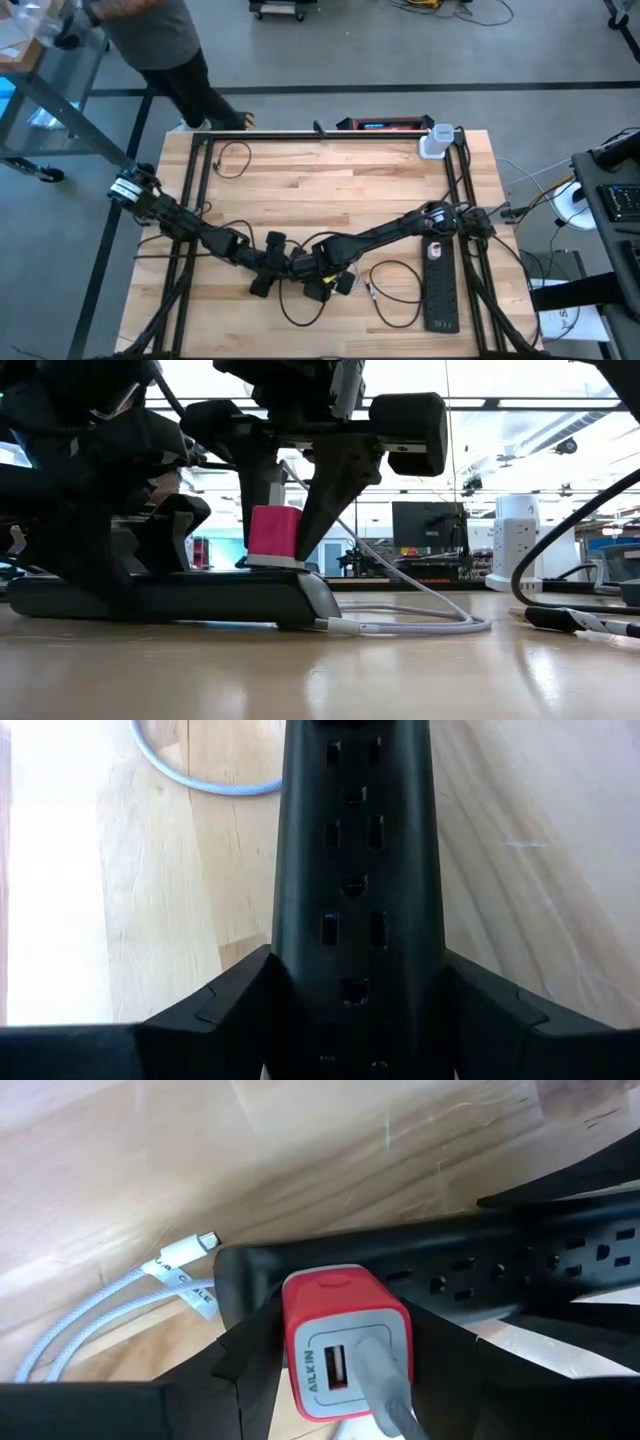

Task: Insert USB
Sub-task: Insert the red charger adapter into the left black outlet extension

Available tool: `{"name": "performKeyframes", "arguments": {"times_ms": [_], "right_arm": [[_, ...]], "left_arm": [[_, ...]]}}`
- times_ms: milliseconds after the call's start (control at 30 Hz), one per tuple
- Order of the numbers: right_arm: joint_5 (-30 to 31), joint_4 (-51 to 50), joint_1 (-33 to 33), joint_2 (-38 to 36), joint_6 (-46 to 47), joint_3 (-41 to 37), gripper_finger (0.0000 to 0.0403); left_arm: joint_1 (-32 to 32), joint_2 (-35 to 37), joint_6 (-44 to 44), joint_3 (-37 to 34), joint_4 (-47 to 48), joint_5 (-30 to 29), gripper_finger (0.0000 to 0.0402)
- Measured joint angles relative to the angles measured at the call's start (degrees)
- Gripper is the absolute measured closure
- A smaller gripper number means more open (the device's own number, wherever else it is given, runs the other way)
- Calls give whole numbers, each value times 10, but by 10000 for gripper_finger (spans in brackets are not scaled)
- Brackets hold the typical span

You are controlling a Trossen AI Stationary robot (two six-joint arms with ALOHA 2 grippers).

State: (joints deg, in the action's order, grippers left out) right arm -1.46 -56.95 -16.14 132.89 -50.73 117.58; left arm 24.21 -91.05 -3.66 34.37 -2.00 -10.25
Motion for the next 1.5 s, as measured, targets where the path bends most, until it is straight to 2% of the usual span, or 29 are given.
{"name": "performKeyframes", "arguments": {"times_ms": [400,633,800,1067,1500], "right_arm": [[4,-3,-3,-8,-3,1,239],[1,-10,-3,-6,-5,2,268],[-6,-7,-3,7,-9,3,269],[-64,2,9,38,-11,4,269],[-131,31,28,37,-39,-24,269]], "left_arm": [[0,-1,0,-1,3,5,186],[1,-1,0,-2,3,7,186],[1,-1,0,-2,3,7,186],[1,-1,3,-1,1,10,186],[7,21,17,13,6,7,186]]}}
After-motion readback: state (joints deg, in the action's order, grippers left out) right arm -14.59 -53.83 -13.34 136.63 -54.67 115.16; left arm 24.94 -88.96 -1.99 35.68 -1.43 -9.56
